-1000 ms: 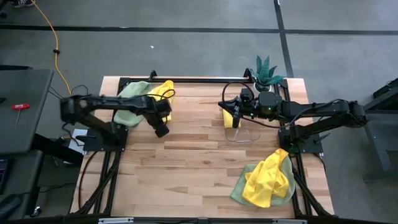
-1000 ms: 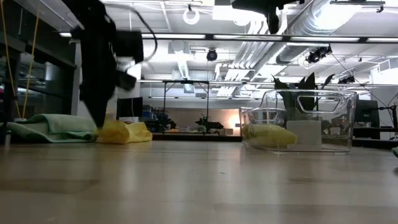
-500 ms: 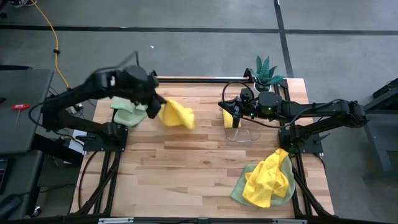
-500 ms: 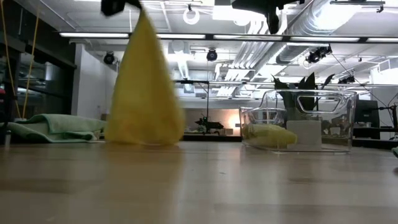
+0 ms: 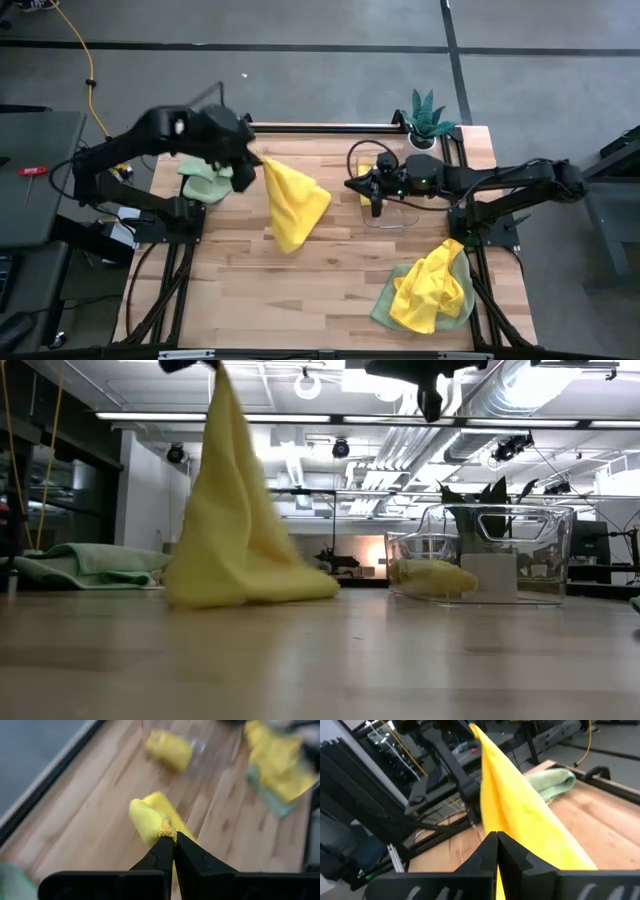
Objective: Fold microfiber towels
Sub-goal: Fold the top yellow microfiber towel
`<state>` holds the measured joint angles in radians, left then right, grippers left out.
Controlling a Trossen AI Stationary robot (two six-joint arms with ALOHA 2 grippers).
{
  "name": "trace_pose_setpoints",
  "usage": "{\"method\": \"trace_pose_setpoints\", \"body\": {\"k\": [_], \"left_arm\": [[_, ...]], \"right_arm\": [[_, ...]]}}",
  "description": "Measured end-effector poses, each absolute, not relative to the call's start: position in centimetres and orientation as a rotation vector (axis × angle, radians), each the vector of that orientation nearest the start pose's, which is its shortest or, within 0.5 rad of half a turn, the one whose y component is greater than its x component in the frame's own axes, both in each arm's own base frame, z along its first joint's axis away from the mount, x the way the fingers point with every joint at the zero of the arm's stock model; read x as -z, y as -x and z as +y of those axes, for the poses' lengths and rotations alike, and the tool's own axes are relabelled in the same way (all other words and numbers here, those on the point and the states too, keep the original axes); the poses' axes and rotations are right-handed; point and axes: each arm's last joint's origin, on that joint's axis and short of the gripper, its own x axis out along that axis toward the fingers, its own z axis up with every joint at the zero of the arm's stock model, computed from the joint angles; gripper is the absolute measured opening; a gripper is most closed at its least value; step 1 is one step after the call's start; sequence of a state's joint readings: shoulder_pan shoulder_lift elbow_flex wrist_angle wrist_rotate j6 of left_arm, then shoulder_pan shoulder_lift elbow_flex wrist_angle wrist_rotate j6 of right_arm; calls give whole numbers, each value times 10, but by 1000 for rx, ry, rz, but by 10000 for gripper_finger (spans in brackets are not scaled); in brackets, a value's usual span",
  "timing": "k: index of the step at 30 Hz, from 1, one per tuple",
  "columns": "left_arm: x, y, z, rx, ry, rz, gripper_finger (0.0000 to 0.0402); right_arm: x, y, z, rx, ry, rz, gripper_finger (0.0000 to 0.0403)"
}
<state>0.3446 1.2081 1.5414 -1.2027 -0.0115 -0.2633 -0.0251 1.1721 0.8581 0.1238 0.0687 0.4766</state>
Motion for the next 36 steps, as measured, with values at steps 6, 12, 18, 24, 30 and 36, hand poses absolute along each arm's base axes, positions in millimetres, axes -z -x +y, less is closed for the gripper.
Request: {"method": "trace_pose_setpoints", "body": {"k": [6,12,18,24,30,36], "left_arm": [[-345,-203,53,-447,487,1026,0],[-291,-237,10,-3,776,941,0],[-329,-263,-22,416,884,576,0],[-350,-234,22,112,829,452,0],[-317,-192,43,-315,732,811,0],[-314,-193,21,-297,636,867,0]], "right_arm": [[-297,-274,-4,114,-491,225,0],[-296,-275,-3,108,-486,228,0],[-296,-275,-9,129,-486,223,0],[-297,-275,-17,159,-509,209,0],[-297,-275,-15,153,-540,208,0],[-296,-275,-11,131,-515,216,0]]}}
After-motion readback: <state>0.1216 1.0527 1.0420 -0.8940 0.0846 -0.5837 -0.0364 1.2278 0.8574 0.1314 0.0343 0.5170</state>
